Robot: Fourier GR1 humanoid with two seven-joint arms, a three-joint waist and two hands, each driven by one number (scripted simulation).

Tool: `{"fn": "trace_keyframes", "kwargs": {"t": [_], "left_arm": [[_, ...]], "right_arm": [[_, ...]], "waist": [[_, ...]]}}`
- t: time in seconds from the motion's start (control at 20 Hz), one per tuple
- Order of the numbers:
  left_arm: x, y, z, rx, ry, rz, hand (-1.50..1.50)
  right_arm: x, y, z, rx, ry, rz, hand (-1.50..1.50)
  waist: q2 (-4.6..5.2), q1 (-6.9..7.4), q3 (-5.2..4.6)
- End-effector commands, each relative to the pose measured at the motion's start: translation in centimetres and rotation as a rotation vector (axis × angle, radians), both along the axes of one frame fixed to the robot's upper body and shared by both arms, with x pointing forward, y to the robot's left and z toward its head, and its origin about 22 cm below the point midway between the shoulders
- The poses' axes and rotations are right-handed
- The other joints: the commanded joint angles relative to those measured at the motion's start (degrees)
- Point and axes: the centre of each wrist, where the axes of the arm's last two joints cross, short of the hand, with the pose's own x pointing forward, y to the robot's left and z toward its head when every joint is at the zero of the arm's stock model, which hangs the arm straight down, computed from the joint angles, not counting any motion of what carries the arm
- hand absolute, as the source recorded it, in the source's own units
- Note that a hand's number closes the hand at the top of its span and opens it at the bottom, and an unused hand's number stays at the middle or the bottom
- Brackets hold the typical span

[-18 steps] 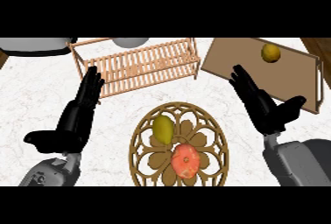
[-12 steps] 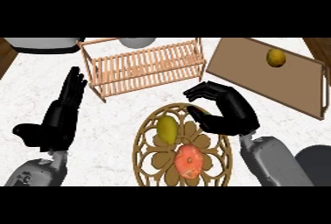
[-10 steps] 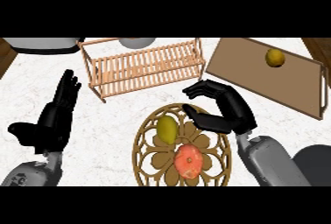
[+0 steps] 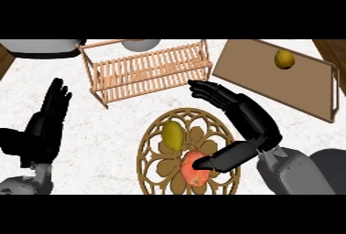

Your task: Pick the squash from the placemat and place it in the tiered shelf

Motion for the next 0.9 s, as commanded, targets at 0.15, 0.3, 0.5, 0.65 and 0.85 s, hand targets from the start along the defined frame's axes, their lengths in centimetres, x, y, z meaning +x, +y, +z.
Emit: {"fn": "trace_keyframes", "kwargs": {"t": [0.15, 0.3, 0.5, 0.65, 0.85], "left_arm": [[-0.2, -0.4, -0.4, -0.003, 0.028, 0.017, 0.0], [0.5, -0.1, 0.1, 0.003, 0.015, 0.006, 0.0], [0.5, 0.1, 0.6, -0.002, 0.013, 0.007, 0.0], [-0.3, 0.0, -0.5, 0.006, 0.002, 0.004, 0.0], [0.9, 0.2, 1.2, -0.001, 0.002, 0.015, 0.0]], "right_arm": [[-1.9, -0.7, 6.5, -0.447, -0.134, 0.221, -1.5], [-3.5, 0.7, 8.6, -0.652, -0.25, 0.227, -1.5], [-5.0, 1.9, 10.9, -0.931, -0.365, 0.172, -1.5], [-5.5, 3.9, 10.8, -1.074, -0.363, 0.138, -1.5], [-8.8, 6.9, 10.6, -1.143, -0.309, 0.132, -1.5]], "waist": [[-0.44, -0.4, -0.13], [-0.57, -0.74, -0.22], [-0.67, -0.32, -0.25], [-0.24, 0.61, -0.2], [-0.2, -0.15, -0.1]]}}
